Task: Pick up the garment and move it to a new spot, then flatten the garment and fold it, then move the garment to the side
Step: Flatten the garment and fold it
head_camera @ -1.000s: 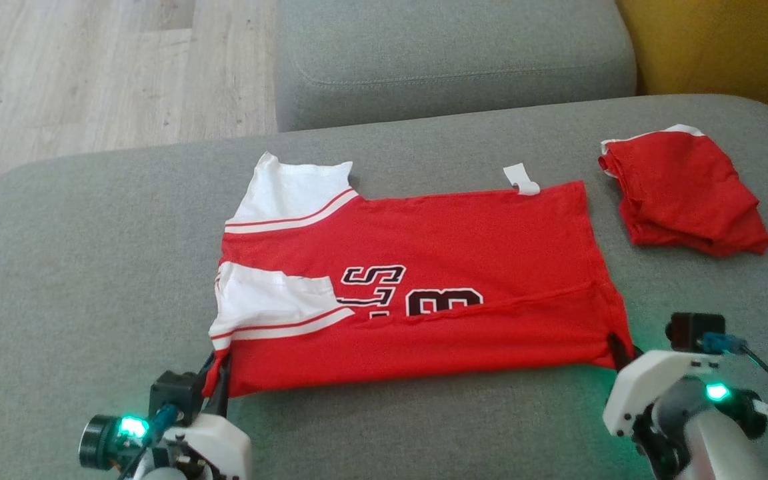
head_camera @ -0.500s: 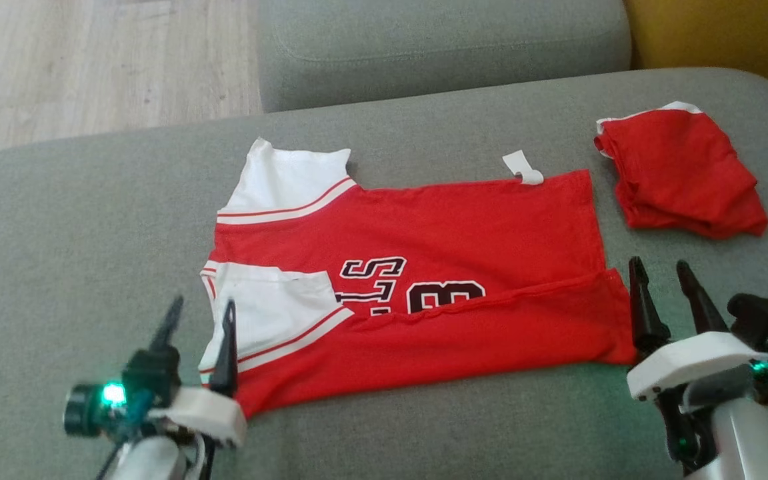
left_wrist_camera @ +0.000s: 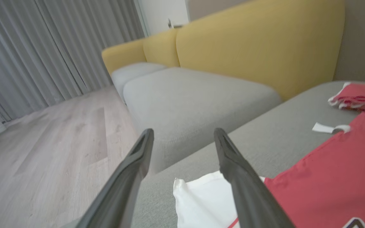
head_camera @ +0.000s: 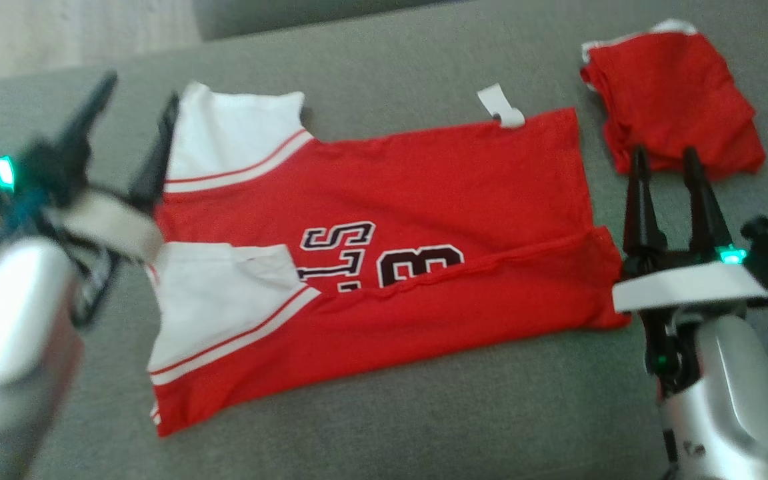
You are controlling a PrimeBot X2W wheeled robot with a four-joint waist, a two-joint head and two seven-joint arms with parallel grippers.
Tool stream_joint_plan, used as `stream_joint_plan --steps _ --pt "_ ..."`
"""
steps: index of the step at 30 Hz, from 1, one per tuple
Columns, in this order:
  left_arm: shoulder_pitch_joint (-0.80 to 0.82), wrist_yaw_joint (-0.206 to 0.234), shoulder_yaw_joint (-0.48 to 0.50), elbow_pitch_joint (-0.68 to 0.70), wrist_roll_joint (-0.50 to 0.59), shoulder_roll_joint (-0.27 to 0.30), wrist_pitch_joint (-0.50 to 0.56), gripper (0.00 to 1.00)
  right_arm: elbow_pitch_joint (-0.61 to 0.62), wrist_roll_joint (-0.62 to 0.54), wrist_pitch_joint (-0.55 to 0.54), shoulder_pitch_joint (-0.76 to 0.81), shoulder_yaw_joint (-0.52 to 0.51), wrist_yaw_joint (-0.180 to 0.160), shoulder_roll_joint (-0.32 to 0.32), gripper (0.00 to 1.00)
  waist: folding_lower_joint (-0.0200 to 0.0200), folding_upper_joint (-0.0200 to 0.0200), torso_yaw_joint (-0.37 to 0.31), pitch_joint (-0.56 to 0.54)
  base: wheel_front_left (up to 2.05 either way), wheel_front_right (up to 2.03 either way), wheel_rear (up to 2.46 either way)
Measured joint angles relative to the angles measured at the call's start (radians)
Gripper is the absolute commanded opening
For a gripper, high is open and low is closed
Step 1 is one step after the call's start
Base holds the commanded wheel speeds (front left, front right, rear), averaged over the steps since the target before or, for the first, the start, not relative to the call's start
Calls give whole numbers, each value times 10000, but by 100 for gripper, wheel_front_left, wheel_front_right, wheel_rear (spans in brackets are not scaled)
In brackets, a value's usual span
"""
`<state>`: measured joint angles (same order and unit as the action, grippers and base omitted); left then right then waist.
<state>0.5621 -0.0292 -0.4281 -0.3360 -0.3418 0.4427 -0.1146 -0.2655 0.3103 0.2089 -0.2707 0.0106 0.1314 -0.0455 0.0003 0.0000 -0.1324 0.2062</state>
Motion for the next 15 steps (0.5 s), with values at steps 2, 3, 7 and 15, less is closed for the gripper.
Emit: stream_joint_plan --steps 2,3,7,15 --pt "1129 -558 -261 -617 -4 286 1024 100 12 117 44 -299 173 0 -2 100 0 0 -166 321 0 0 0" --pt "1603 -738 -391 -965 -65 384 1595 100 17 188 115 -421 259 2 -2 100 0 0 -256 473 0 0 0" --pt "2681 -957 -1135 -2219 -807 765 3528 100 33 443 217 -741 627 2 -6 100 1 0 -679 1031 0 0 0" --pt "3867 -1032 -2316 -3384 -2153 1597 4364 100 155 861 393 -888 1221 2 -8 100 -1 0 -1485 1917 0 0 0"
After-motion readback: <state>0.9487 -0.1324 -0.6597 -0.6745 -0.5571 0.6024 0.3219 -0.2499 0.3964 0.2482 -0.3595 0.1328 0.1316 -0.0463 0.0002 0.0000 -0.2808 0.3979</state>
